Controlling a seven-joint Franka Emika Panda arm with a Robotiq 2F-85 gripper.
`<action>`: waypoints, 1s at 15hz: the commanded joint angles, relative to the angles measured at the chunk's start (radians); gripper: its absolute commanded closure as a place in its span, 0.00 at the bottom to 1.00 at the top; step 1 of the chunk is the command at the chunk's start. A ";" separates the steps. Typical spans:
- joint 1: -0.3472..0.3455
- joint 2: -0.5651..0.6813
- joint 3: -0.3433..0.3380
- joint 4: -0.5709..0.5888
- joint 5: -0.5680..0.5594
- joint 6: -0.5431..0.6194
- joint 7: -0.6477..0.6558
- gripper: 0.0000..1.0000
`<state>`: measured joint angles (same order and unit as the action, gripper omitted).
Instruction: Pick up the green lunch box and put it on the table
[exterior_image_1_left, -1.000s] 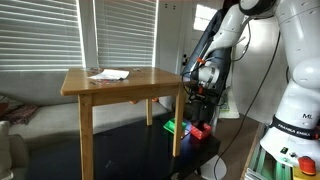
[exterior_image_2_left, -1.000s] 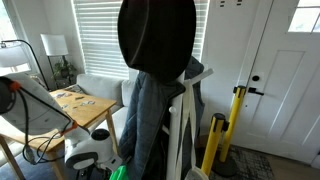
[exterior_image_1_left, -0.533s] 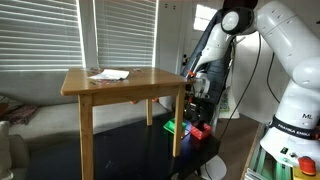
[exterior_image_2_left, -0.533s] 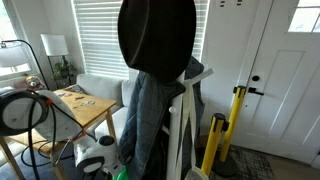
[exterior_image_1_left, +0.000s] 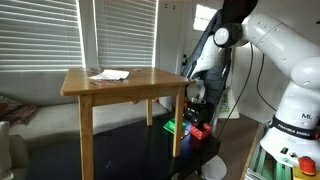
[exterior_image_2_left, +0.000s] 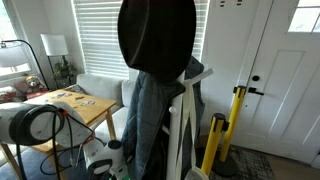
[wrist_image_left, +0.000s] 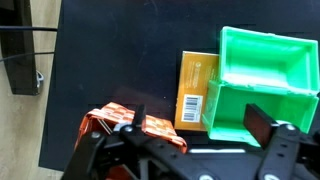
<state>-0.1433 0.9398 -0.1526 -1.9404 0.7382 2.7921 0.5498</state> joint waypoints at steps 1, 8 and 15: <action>-0.036 0.100 0.015 0.124 0.015 -0.043 0.053 0.00; -0.066 0.203 0.046 0.239 0.019 -0.026 0.072 0.00; -0.041 0.294 0.023 0.330 0.005 0.002 0.131 0.09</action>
<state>-0.1926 1.1762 -0.1210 -1.6793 0.7388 2.7789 0.6363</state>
